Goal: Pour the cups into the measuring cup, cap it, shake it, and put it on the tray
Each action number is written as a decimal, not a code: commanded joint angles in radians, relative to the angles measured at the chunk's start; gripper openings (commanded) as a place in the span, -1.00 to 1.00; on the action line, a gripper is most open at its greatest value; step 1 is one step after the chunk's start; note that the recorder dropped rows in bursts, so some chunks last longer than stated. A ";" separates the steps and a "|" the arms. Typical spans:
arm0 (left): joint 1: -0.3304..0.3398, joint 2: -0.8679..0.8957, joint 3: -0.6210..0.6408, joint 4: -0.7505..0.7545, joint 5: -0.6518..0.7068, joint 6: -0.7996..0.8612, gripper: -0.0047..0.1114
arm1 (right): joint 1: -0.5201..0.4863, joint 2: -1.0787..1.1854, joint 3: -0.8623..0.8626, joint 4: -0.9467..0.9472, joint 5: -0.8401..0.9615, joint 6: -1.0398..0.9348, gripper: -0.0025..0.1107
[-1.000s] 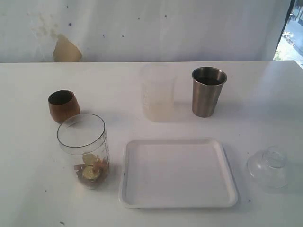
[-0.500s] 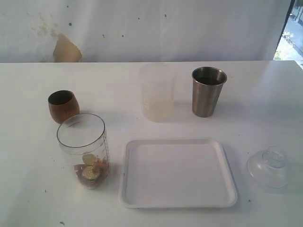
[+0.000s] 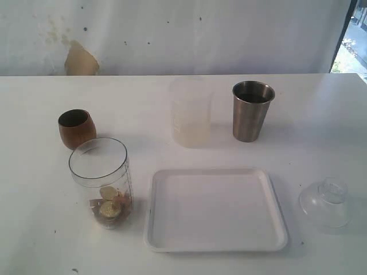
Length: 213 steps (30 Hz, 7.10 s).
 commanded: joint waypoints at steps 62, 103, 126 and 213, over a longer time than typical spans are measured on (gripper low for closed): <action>-0.008 -0.006 0.004 0.004 -0.013 0.004 -0.92 | -0.837 0.861 0.463 -0.149 -1.895 -0.077 0.89; -0.008 -0.006 0.004 0.004 -0.013 0.004 -0.92 | -0.837 1.443 0.148 -0.004 -2.029 -0.220 0.89; -0.008 -0.006 0.004 0.004 -0.013 0.004 -0.92 | -0.780 1.541 0.001 -0.002 -2.007 -0.180 0.89; -0.008 -0.006 0.004 0.004 -0.013 0.004 -0.92 | -0.827 1.503 0.003 0.005 -1.969 -0.125 0.02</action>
